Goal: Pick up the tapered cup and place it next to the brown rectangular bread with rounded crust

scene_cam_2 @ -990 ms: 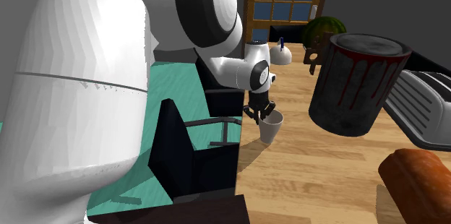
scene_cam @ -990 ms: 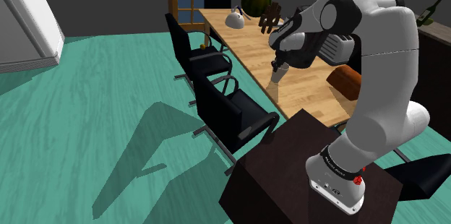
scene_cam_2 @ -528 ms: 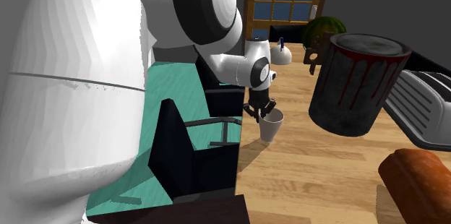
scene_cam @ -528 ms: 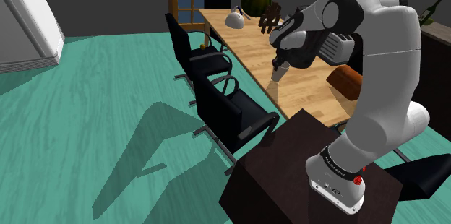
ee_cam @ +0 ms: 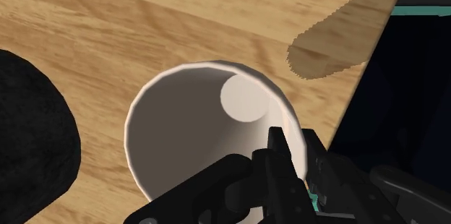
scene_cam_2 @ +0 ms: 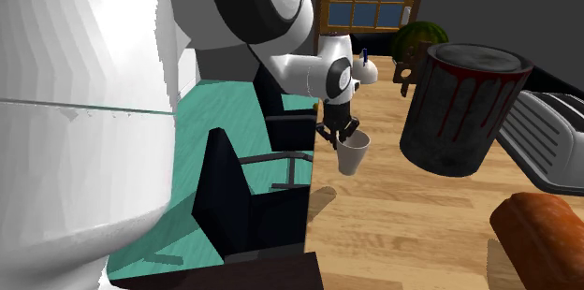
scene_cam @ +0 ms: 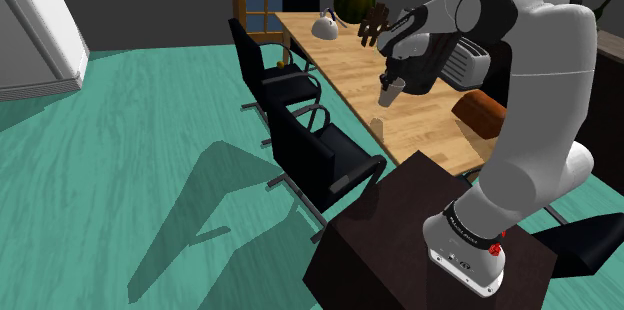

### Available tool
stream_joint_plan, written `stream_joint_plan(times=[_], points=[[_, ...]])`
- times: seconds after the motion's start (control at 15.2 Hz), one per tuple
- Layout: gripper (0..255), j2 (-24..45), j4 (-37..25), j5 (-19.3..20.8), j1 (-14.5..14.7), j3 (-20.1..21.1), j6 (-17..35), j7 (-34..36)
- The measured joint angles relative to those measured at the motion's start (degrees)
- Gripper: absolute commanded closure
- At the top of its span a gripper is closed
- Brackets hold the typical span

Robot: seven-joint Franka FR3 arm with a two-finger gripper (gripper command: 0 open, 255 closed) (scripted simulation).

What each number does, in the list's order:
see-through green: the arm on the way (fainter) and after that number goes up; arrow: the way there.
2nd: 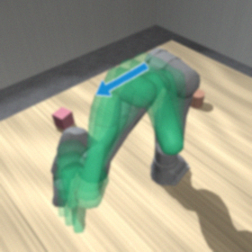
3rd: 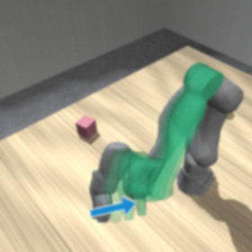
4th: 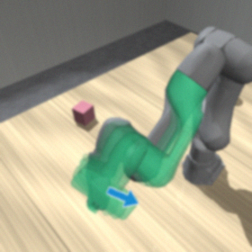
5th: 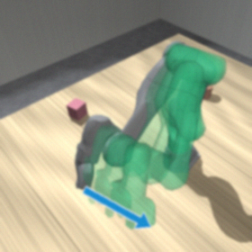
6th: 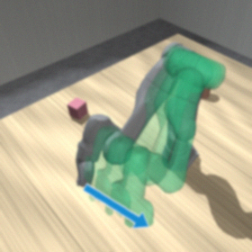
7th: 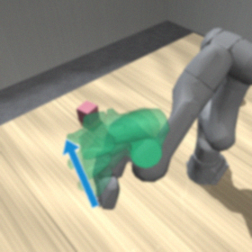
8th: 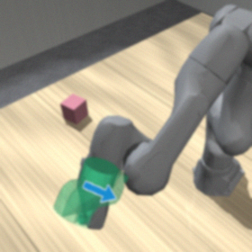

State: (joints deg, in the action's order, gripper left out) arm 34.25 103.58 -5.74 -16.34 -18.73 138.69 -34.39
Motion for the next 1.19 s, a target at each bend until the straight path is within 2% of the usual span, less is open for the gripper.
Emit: stream_joint_plan(times=[1.19], points=[[255, -8.3, -2.1, 2.7, 1.6, -2.0, -10.2, 0.9]])
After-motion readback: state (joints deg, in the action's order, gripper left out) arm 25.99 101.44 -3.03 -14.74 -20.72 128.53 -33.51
